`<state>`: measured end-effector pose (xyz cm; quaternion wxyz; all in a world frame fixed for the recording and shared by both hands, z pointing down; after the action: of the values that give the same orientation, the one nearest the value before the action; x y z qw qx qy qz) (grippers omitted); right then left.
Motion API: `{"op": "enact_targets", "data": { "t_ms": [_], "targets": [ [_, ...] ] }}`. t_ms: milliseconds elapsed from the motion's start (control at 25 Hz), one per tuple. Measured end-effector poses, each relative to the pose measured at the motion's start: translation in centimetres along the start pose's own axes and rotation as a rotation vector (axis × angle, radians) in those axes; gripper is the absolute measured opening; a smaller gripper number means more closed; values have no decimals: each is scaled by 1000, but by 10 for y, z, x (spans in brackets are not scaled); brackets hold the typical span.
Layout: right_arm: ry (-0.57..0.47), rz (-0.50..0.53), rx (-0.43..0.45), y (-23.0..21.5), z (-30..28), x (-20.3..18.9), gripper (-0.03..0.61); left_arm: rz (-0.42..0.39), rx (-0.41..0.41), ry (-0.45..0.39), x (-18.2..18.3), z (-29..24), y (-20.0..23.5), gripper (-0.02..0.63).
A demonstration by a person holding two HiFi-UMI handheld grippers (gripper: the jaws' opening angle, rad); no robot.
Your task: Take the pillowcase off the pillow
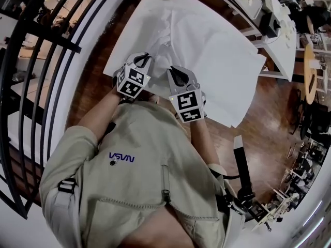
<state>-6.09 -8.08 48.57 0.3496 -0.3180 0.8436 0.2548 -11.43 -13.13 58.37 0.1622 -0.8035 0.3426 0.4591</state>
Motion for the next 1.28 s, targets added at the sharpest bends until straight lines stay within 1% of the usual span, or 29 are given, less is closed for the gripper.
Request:
{"op": "enact_targets", "data": {
  "t_ms": [40,200,320,400,480,600,680,800,960,1160,1240,1280],
  "targets": [
    [6,-7,3,3,-5,-3,17,18,10,-13,0,8,5,35],
    [34,-22,19,7,-16,-8,27,73,76,-79,10,52,35,20],
    [61,-33,50,9,-16,-9,78,75,100,-109,24,69,50,20],
    [70,-36,48,6,-14,-8,101,49,86,-123,36,67,53,26],
    [74,-38,34,3,-10,-2,112,10,60,-133,48,63,52,32],
    [41,-51,11,1,0,14,123,-22,15,-142,59,55,46,46],
    [-6,-57,-6,-6,6,30,123,-30,-24,-137,64,43,41,72],
    [-51,-38,-23,-19,7,42,123,-29,-66,-113,70,20,32,157],
    [-65,-11,-14,-43,3,44,123,-19,-42,-93,83,-2,24,217],
    [-99,0,34,-77,-5,52,123,-23,0,-29,95,-34,26,249],
    [-80,7,41,-84,-18,51,129,-9,11,-8,94,-41,32,249],
    [-64,13,38,-86,-26,50,139,1,2,3,93,-44,34,249]
  ]
}}
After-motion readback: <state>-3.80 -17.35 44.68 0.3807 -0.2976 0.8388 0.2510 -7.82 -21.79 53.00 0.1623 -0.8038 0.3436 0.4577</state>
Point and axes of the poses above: the fingertips, and each gripper's own axes: z backward along the fingers, y to its left, x out of its top, the point moved 1 cm from there along z, backward along the fingers, and after that the axes turned 1 degree about -x, right-handed, at the moved point
